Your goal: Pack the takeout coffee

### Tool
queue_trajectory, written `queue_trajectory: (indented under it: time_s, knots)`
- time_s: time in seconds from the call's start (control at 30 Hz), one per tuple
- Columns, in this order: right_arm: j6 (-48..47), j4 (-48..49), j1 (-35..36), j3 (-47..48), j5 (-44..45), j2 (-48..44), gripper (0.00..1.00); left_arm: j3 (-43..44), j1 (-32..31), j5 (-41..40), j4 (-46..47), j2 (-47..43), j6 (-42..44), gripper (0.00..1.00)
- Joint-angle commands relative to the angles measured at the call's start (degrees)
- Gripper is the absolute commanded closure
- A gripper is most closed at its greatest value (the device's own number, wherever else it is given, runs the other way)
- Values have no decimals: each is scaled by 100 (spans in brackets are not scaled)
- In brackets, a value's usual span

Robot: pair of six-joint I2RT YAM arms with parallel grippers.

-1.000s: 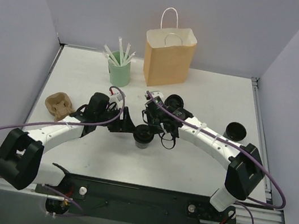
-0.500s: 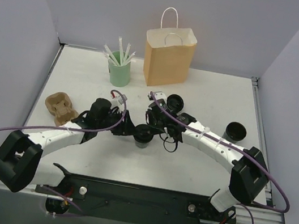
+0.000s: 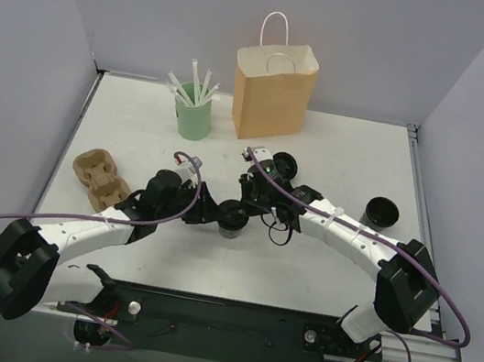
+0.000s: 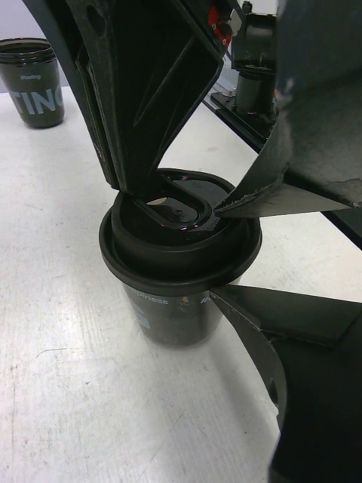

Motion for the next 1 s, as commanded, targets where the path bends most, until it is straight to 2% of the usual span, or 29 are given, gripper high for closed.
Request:
queue_trajectory:
  time_s: [0.0,0.27,0.3,0.47,0.63,0.77,0.97]
  knots:
    - [-440,-357,15,-225,-538,375,98,-248,-248,-305,-1119,-162,136,53]
    - [-1126,-488,165,-23,-802,341,98,912,173,-217,-2314,-454,608,41]
    - [-1143,-480,165,-23,-811,332,98,1026,209,-156,-2419,-384,706,38]
    - [-1284,-506,261,65,-803,332,98,1607,235,125,-2781,55,1250,36]
    - [-1337,-489,297,100,-802,358,98,1616,235,231,-2614,372,1331,35]
    - [-1372,-480,297,118,-829,367,97,1380,235,109,-2561,539,1313,40]
    - [-1100,-488,270,267,-820,235,82,879,235,-138,-2219,346,1111,46]
